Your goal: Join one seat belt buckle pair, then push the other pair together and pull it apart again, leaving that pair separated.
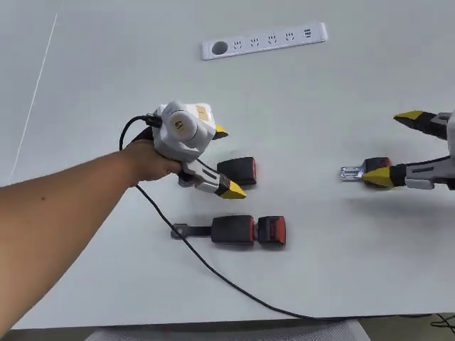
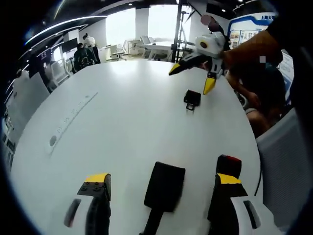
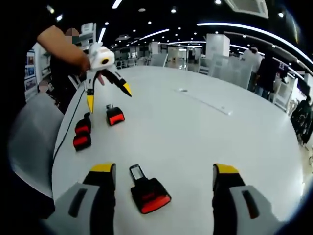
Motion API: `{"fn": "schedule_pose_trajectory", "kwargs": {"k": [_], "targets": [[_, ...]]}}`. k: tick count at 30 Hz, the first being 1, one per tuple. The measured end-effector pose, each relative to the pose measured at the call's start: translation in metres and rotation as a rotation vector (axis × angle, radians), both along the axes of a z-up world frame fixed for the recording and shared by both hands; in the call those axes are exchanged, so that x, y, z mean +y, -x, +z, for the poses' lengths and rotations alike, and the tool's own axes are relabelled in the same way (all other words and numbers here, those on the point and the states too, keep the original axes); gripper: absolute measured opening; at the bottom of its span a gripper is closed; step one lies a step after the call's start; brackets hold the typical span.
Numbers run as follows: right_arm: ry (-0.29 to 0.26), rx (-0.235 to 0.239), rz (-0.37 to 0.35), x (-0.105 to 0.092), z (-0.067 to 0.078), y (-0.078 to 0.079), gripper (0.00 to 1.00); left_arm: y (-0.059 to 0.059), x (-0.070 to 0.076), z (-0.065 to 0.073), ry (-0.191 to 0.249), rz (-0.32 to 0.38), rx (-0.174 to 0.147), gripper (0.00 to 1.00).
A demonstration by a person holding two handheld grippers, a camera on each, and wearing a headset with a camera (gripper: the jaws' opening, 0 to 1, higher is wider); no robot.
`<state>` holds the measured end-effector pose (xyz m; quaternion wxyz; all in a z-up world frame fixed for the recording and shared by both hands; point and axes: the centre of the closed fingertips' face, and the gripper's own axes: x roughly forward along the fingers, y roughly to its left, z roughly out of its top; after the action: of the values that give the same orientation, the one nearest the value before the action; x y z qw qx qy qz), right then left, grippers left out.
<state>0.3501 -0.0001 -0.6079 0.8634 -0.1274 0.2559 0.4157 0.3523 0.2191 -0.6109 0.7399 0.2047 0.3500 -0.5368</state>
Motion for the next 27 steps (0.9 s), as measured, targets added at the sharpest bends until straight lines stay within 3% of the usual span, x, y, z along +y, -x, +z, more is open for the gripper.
{"fn": "schedule_pose_trajectory", "kwargs": {"k": [2, 4, 5, 6, 9, 11, 14, 19, 21, 24, 27], "targets": [[-0.01, -0.029, -0.032, 0.003, 0.007, -0.001, 0.87, -0.005, 0.003, 0.008, 0.039, 0.09, -0.001, 0.97], [-0.005, -0.034, -0.07, 0.007, 0.01, 0.002, 0.91, -0.012, 0.01, 0.019, 0.085, 0.187, -0.046, 0.98], [-0.003, -0.052, -0.084, 0.01, 0.015, 0.004, 0.9, -0.014, 0.014, 0.026, 0.127, 0.258, -0.042, 1.0], [-0.012, -0.064, -0.103, 0.012, 0.02, 0.004, 0.9, -0.01, 0.016, 0.029, 0.148, 0.28, -0.024, 1.0], [-0.048, -0.084, -0.186, 0.015, 0.035, 0.006, 0.91, -0.009, 0.032, 0.044, 0.174, 0.373, -0.081, 1.0], [-0.068, -0.094, -0.206, 0.021, 0.043, 0.01, 0.92, -0.005, 0.038, 0.052, 0.219, 0.434, -0.075, 1.0], [-0.064, -0.11, -0.219, 0.029, 0.05, 0.017, 0.92, 0.003, 0.052, 0.067, 0.285, 0.526, -0.101, 1.0], [-0.076, -0.129, -0.241, 0.042, 0.06, 0.03, 0.92, 0.025, 0.072, 0.074, 0.303, 0.581, -0.132, 1.0], [-0.087, -0.13, -0.256, 0.046, 0.063, 0.036, 0.93, 0.036, 0.079, 0.079, 0.329, 0.609, -0.132, 1.0], [-0.074, -0.135, -0.269, 0.05, 0.065, 0.046, 0.95, 0.051, 0.089, 0.085, 0.336, 0.615, -0.159, 1.0], [-0.088, -0.137, -0.28, 0.055, 0.068, 0.057, 0.96, 0.063, 0.101, 0.086, 0.348, 0.611, -0.158, 1.0]]}}
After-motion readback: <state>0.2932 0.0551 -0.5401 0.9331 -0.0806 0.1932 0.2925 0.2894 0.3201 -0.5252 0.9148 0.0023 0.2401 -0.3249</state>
